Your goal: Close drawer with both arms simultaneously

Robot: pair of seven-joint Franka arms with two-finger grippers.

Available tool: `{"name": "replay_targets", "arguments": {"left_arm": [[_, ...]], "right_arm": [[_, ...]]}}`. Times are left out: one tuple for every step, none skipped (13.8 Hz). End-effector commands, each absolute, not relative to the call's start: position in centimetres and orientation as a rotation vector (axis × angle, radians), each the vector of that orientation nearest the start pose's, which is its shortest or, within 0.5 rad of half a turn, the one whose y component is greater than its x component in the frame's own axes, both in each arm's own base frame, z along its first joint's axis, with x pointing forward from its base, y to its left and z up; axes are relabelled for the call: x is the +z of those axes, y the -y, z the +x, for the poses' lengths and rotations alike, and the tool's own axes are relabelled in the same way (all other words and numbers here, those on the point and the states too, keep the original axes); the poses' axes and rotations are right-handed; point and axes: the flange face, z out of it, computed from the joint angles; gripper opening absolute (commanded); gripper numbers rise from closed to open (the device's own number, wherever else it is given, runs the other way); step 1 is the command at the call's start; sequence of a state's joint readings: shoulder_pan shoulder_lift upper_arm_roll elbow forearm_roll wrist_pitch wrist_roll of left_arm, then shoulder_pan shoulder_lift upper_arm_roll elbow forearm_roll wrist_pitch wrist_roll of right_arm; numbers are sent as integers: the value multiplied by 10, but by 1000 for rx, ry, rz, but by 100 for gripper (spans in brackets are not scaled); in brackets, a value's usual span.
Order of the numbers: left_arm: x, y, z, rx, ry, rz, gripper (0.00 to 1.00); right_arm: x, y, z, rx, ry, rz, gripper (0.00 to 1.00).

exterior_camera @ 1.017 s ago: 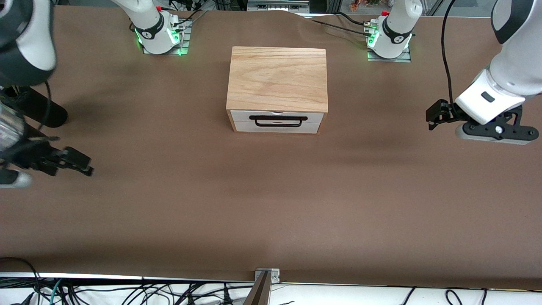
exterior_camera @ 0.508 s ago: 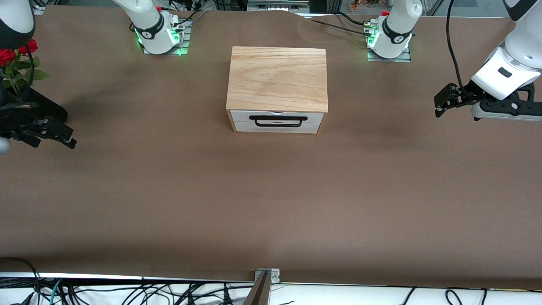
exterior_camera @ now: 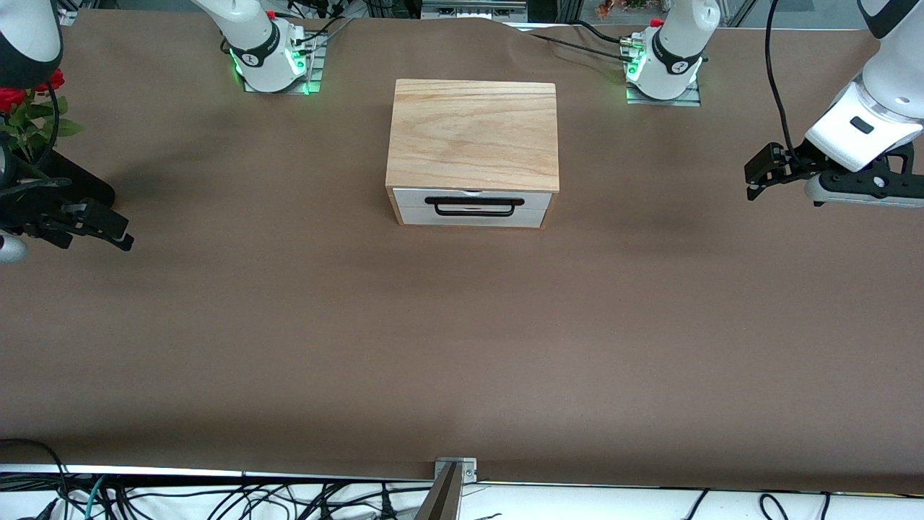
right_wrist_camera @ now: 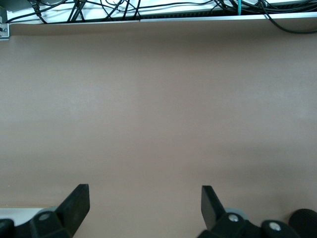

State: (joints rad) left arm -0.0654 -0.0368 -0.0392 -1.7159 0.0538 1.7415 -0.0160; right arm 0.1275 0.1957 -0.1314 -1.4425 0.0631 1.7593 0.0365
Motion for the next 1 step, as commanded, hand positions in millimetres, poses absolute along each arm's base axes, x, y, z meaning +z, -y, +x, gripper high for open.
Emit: {"name": "replay_targets", "arguments": {"left_arm": [[594, 49, 544, -94, -176, -3070, 100]], "right_arm": [[589, -8, 628, -180, -68, -3109, 100]]}}
